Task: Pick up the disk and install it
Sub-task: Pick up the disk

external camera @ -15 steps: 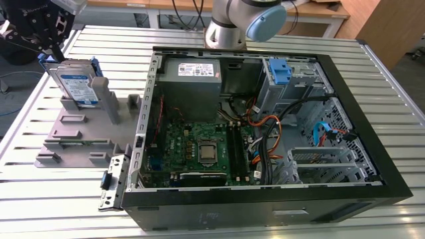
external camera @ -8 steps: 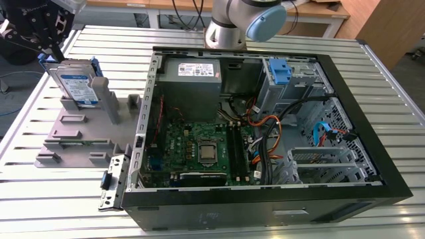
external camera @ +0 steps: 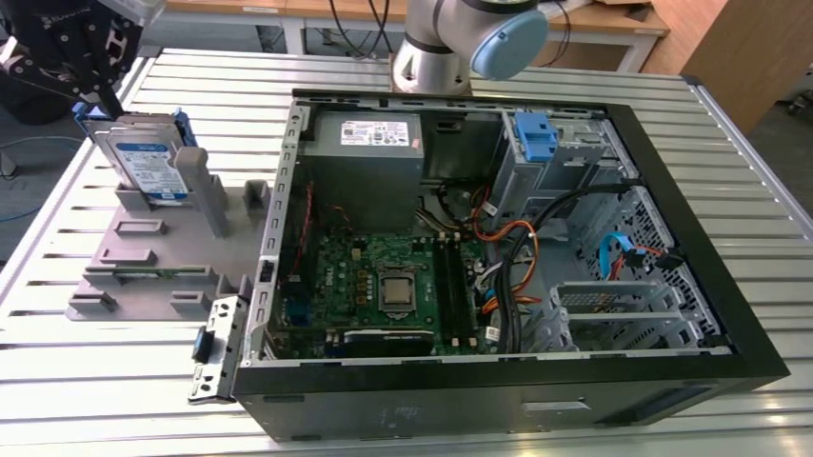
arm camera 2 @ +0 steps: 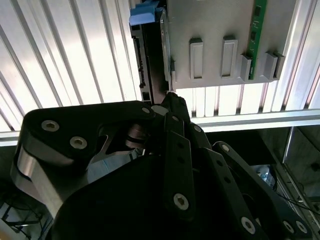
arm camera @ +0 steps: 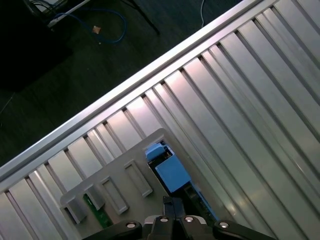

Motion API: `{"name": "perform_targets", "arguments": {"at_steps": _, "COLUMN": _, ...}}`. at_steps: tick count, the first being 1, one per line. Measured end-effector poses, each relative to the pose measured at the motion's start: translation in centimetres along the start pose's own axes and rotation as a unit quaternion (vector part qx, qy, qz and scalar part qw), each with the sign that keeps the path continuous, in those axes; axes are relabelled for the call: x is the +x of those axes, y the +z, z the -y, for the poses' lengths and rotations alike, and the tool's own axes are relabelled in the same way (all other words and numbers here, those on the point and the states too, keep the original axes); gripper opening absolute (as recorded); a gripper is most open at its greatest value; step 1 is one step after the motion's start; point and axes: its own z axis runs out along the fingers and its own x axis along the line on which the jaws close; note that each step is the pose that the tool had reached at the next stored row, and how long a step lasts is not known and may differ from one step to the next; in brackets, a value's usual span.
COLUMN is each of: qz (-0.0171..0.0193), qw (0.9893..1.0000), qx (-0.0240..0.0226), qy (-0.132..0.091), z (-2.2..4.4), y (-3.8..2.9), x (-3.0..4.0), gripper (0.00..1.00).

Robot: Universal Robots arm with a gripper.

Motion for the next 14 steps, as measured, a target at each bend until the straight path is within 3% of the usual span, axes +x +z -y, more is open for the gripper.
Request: {"name": "perform_targets", "arguments": {"at_steps": 14, "qz": -0.0013, "qw": 0.9998, "qx": 0.0001, "qy": -0.018, "z": 0.0, "y": 0.01, "x": 0.0, "gripper": 0.11}}
